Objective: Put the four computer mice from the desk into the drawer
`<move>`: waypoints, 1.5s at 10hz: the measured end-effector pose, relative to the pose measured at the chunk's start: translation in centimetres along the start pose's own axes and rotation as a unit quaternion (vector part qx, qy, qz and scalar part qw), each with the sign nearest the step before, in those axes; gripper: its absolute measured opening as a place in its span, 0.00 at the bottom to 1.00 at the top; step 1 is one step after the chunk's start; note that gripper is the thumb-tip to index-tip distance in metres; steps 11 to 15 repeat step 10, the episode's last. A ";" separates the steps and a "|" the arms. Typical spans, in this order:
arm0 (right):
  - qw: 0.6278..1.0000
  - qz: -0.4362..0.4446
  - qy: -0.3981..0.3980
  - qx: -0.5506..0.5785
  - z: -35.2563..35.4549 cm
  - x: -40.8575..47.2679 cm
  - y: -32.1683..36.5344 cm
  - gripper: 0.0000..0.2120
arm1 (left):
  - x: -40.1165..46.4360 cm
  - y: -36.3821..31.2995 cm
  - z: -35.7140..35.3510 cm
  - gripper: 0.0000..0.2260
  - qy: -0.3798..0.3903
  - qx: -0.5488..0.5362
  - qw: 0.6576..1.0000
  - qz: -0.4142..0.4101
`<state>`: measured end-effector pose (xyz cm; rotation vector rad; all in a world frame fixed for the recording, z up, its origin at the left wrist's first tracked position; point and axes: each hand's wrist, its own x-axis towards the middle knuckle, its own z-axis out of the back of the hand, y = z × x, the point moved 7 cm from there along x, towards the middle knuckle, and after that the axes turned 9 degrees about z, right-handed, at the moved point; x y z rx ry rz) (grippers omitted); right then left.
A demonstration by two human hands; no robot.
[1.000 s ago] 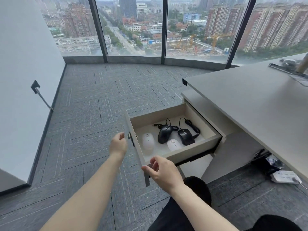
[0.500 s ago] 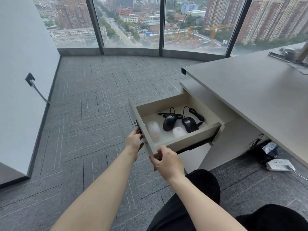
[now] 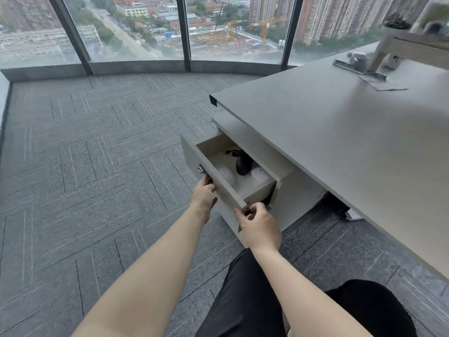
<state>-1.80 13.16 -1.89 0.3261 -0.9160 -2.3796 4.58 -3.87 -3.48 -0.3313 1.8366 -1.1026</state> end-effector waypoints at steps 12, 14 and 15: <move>0.994 -0.104 -0.008 0.036 4.1 7.3 -7.0 0.29 | 4.6 -1.3 -9.7 0.23 0.045 0.006 0.999 0.028; 0.994 -0.104 -0.008 0.036 4.1 7.3 -7.0 0.29 | 4.6 -1.3 -9.7 0.23 0.045 0.006 0.999 0.028; 0.994 -0.104 -0.008 0.036 4.1 7.3 -7.0 0.29 | 4.6 -1.3 -9.7 0.23 0.045 0.006 0.999 0.028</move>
